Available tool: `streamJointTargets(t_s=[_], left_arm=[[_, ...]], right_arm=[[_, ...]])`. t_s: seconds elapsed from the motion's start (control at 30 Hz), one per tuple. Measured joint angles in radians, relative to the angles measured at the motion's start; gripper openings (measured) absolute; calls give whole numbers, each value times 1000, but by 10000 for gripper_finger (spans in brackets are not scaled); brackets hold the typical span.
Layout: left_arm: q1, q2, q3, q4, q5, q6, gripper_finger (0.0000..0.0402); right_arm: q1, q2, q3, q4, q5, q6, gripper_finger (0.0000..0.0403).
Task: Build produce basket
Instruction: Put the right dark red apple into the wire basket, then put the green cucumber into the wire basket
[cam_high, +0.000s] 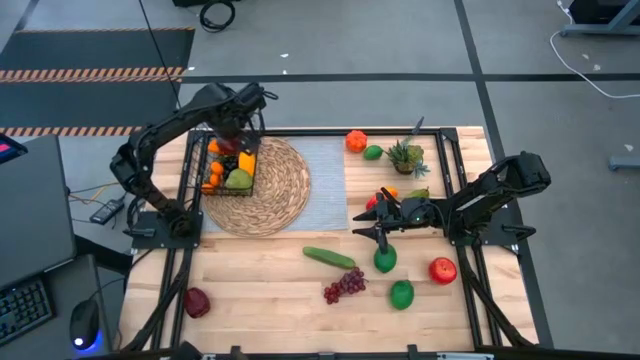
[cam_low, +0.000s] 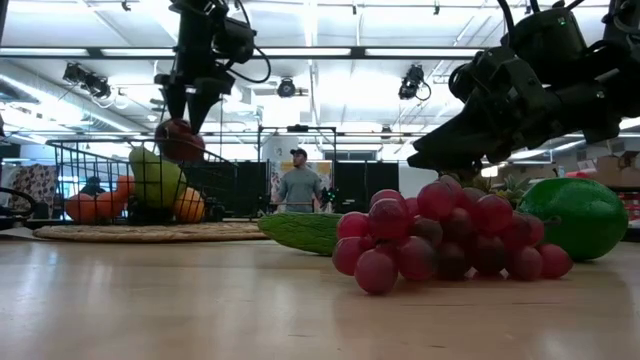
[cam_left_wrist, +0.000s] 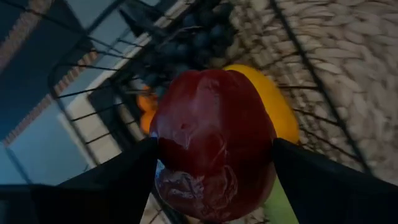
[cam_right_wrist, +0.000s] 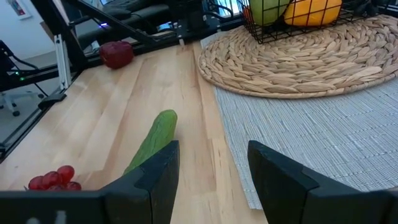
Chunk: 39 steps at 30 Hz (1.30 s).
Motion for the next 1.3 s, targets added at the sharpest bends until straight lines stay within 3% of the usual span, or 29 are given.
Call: streamJointTargets(t_s=[0.33, 0.43, 0.6, 1.0, 1.3], left_arm=[[-33, 0, 0, 8, -3, 35, 324], [-40, 0, 0, 36, -60, 60, 350], [-37, 0, 0, 94, -67, 115, 395], [-19, 0, 0, 100, -83, 107, 397], [-20, 0, 0, 60, -82, -17, 396]], right_arm=[[0, 0, 0, -7, 0, 3, 196], [0, 0, 0, -8, -1, 9, 196], [0, 0, 0, -10, -7, 9, 196], [0, 0, 0, -24, -7, 10, 196], [0, 0, 0, -24, -7, 10, 196]])
